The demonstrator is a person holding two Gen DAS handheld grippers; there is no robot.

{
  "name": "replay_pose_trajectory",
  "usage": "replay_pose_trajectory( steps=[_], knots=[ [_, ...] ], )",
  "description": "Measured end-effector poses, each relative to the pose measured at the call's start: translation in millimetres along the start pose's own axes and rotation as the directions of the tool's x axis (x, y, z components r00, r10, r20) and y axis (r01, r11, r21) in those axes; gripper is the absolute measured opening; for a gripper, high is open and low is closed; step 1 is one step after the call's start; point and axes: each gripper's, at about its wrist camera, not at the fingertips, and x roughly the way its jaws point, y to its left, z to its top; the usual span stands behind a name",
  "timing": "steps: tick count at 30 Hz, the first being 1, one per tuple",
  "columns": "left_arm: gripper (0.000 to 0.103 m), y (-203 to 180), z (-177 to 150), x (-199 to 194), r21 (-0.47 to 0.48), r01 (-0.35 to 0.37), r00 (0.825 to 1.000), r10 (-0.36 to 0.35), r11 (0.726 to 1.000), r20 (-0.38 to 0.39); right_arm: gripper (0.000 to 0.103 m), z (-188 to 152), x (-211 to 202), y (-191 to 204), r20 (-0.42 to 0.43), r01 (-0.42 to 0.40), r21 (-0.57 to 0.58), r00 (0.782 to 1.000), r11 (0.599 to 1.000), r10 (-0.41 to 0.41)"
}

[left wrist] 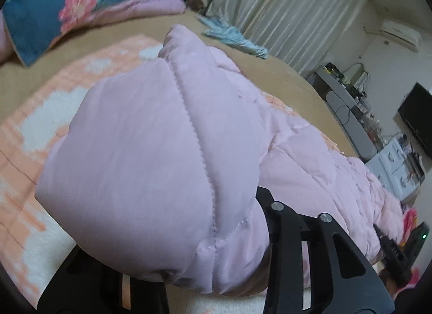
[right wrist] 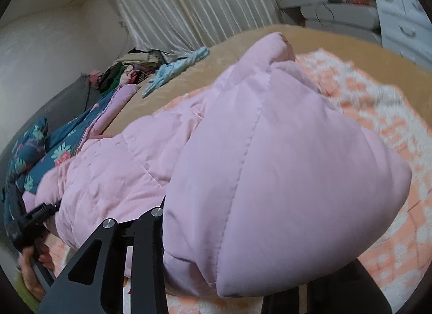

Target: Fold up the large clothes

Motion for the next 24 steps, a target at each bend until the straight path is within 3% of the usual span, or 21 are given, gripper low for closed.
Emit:
replay_pose_trajectory(
  steps=[11,24],
  knots=[
    [0.026,-18.6,8.5,-49.9,0.107,0.010,0.999,-0.015,0.994,0.044,0.029,-7.0,-64.0,36.8,0.102,-0.006,-0.141,0.995,0.990,0.020],
    [0.026,-7.5,-23.4,-98.7,0.166,0.010,1.000,-0.012,0.986,0.012,0.029,-55.1,-122.7,42.9,0.100,-0.002,-0.134,0.995,0.991,0.016]
  ],
)
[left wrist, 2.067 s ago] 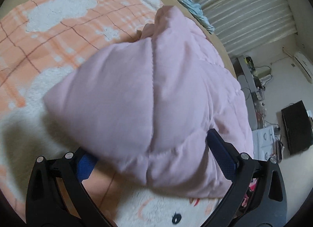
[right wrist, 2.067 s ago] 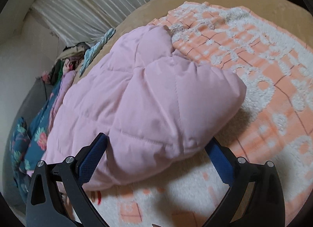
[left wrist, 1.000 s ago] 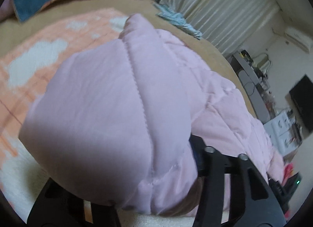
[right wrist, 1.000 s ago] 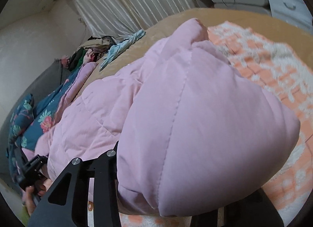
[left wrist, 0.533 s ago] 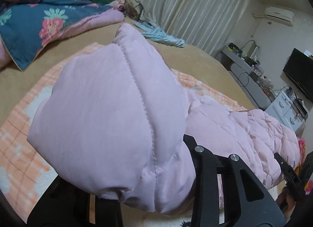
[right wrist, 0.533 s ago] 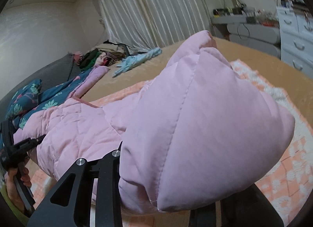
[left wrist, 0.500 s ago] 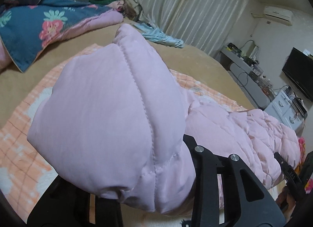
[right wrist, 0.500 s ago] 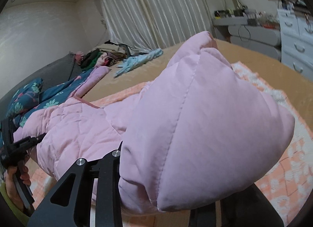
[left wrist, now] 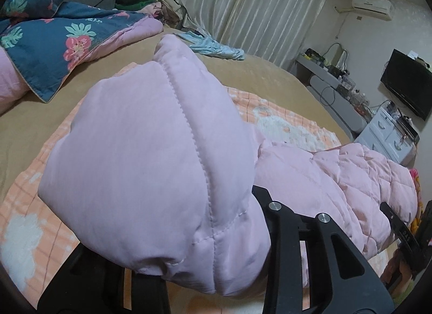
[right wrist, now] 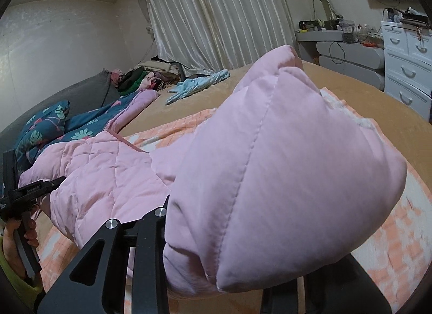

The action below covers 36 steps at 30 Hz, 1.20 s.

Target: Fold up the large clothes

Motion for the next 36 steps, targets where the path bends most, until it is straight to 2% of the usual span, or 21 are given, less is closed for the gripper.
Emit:
replay_pose_trajectory(
  steps=[16,29,36],
  knots=[
    [0.029,18.2,-51.3,-25.7,0.017,-0.019,0.999,0.019,1.000,-0.039,0.031,-48.5,-28.5,1.0,-0.087,0.043,0.077,0.996,0.996,-0.036],
    [0.032,28.5,-75.3,-24.5,0.014,-0.038,0.997,0.039,0.999,-0.059,0.035,-63.1,-22.8,-2.9,-0.151,0.073,0.159,0.987,0.985,-0.049],
    [0.032,26.8,-78.4,-27.0,0.007,-0.045,0.997,0.045,0.999,-0.059,0.034,-63.4,-24.5,-2.8,-0.149,0.073,0.144,0.988,0.987,-0.051]
  ],
)
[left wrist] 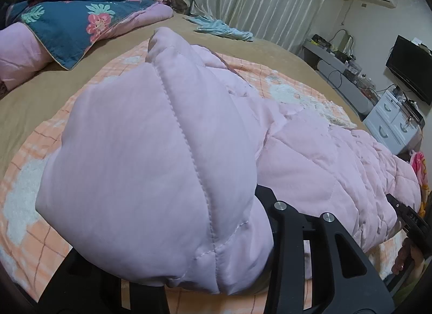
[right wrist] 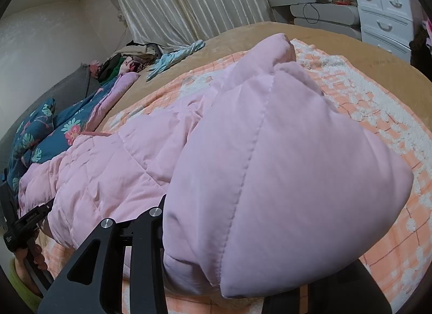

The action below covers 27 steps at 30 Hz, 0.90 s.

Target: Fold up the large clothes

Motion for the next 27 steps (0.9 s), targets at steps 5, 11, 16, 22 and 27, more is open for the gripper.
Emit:
replay_pose_trajectory(
  steps=[5,11,16,22,27],
  knots=[
    [0.032,2.2,-3.2,-4.8,-0.007,0.008,1.000,-0.008,1.000,-0.003,0.034,-2.9,-7.9,-2.3,0.008,-0.008,-0.008,1.000,1.000,0.008],
    [0.032,10.7,-6.6,-11.6,-0.031,0.022,1.000,-0.023,0.999,-0.014,0.034,-5.8,-17.7,-5.8,0.027,-0.025,-0.022,0.999,0.999,0.026],
    [0.032,14.3,-8.3,-10.7,-0.045,0.023,0.999,-0.024,0.999,-0.023,0.034,-3.8,-16.3,-11.7,0.020,-0.031,-0.010,0.999,0.999,0.031],
    [0.033,15.2,-11.6,-6.3,-0.054,0.002,0.999,-0.004,0.999,-0.031,0.034,-2.7,-15.2,-10.4,0.014,-0.027,-0.013,1.000,1.000,0.027],
    [0.034,14.0,-13.2,-3.6,-0.056,-0.013,0.999,0.010,0.998,-0.043,0.036,-3.8,-6.9,-13.7,-0.024,-0.008,0.014,1.000,1.000,0.008]
  ],
)
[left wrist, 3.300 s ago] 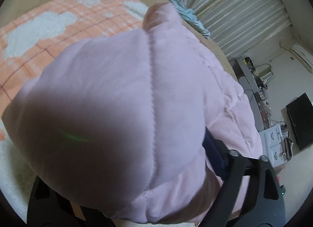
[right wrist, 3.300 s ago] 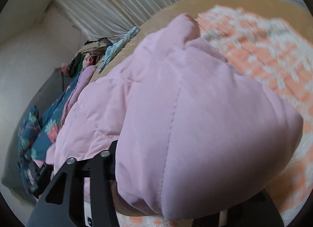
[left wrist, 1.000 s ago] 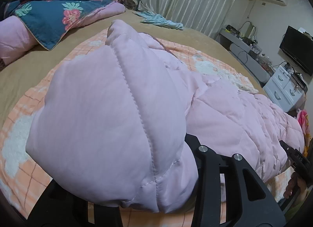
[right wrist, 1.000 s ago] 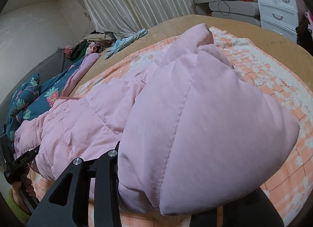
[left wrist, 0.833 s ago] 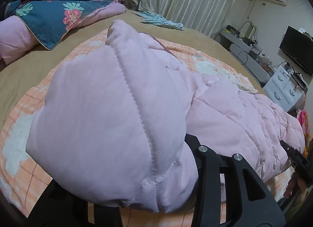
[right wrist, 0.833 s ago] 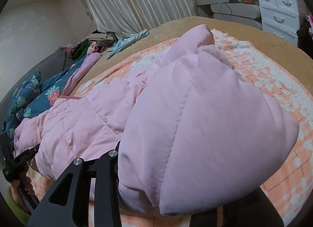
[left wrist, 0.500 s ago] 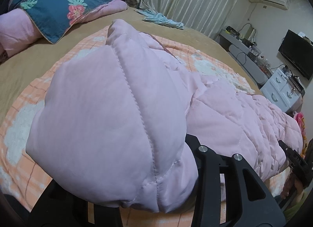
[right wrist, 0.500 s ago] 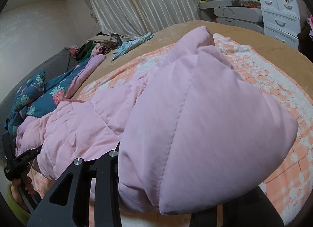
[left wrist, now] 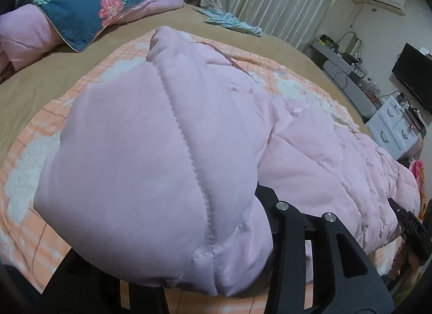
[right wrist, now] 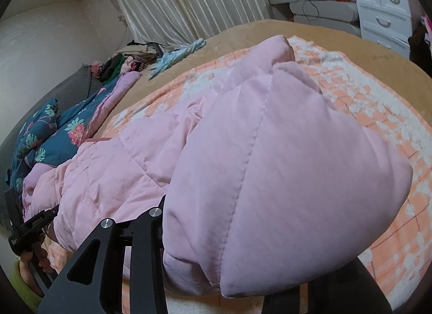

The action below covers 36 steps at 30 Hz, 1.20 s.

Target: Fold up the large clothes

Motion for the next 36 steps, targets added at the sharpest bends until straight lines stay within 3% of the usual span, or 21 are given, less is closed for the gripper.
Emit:
replay_pose_trajectory(
  steps=[11,17,20,27,36],
  knots=[
    [0.037,1.7,-2.8,4.7,-0.005,-0.008,1.000,0.008,1.000,-0.011,0.048,-4.7,18.1,-10.1,-0.077,0.032,0.060,0.997,0.998,-0.028],
    [0.038,1.3,-4.9,5.1,0.000,-0.011,1.000,0.011,1.000,-0.008,0.073,-7.4,29.9,-24.3,-0.119,0.046,0.140,0.992,0.989,-0.029],
    [0.038,0.9,-4.5,5.3,0.000,-0.011,1.000,0.011,1.000,-0.009,0.097,-9.3,32.4,-32.8,-0.139,0.080,0.190,0.989,0.979,-0.054],
    [0.043,4.3,-4.6,6.6,-0.014,-0.007,1.000,0.007,1.000,-0.017,0.099,-13.2,20.0,-35.9,-0.140,0.094,0.225,0.988,0.970,-0.063],
    [0.066,15.3,-2.8,3.2,-0.038,-0.018,0.998,0.016,0.999,-0.055,0.099,-14.9,7.0,-36.6,-0.141,0.128,0.226,0.985,0.966,-0.097]
  ],
)
